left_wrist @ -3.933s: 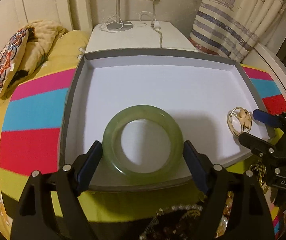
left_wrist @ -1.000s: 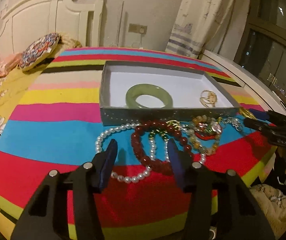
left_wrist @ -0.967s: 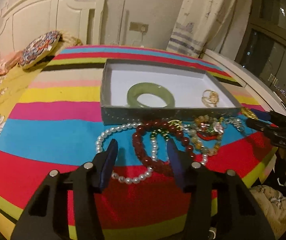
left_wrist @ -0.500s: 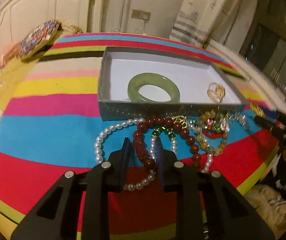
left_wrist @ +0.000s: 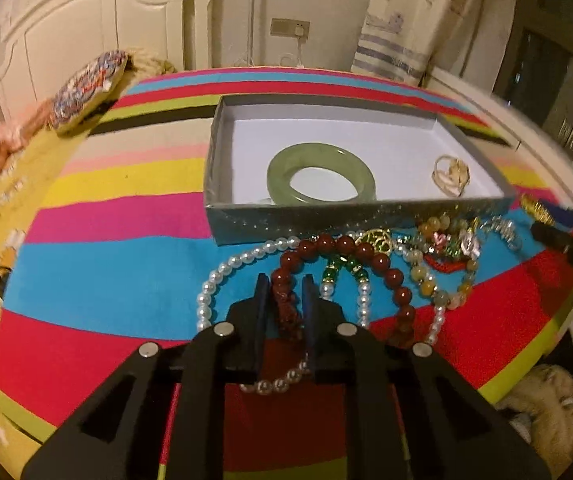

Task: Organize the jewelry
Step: 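Grasp the red-brown bead bracelet with the left gripper while the right grasps the gold bangle, then lift the bracelet and gold bangle into the gray tray and open both grippers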

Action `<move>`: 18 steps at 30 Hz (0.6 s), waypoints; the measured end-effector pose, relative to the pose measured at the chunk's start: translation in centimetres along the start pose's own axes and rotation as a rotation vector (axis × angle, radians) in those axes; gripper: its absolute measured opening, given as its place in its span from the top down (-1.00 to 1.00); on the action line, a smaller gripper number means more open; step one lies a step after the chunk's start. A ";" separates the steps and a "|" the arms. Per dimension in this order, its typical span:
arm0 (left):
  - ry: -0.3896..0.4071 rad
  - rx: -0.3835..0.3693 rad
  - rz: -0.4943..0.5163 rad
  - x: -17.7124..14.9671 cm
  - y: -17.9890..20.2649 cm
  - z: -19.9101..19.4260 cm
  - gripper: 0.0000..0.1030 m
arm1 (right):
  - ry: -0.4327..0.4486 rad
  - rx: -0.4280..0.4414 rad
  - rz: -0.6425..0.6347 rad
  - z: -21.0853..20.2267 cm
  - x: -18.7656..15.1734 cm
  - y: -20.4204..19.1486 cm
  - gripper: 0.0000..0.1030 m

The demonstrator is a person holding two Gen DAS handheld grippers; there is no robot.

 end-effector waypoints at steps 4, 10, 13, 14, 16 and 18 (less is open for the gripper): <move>-0.019 0.042 0.050 0.0 0.8 0.2 0.77 | 0.024 -0.013 -0.009 -0.4 0.1 -0.2 -0.19; 0.066 0.032 0.086 0.6 1.9 -1.6 0.77 | 0.067 -0.019 -0.006 -1.2 0.6 0.0 -0.19; 0.115 0.029 0.133 1.7 3.3 -3.4 0.77 | 0.074 -0.021 -0.006 -1.3 0.8 0.0 -0.19; 0.128 0.032 0.154 2.1 3.9 -3.9 0.77 | 0.076 -0.022 -0.005 -1.4 0.8 0.1 -0.19; 0.144 0.026 0.191 2.7 5.1 -4.7 0.77 | 0.080 -0.022 -0.002 -1.5 0.9 0.2 -0.19; 0.157 0.022 0.224 3.4 6.2 -5.3 0.77 | 0.086 -0.025 -0.001 -1.7 1.0 0.2 -0.19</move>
Point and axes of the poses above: each gripper's, at about its wrist camera, not at the fingertips, and z roughly the way its jaws point, y to its right, x to its top, the point moved 3 cm from there along z, roughly the way its jaws point, and after that the axes turned 13 degrees about -x, right-handed, at the moved point
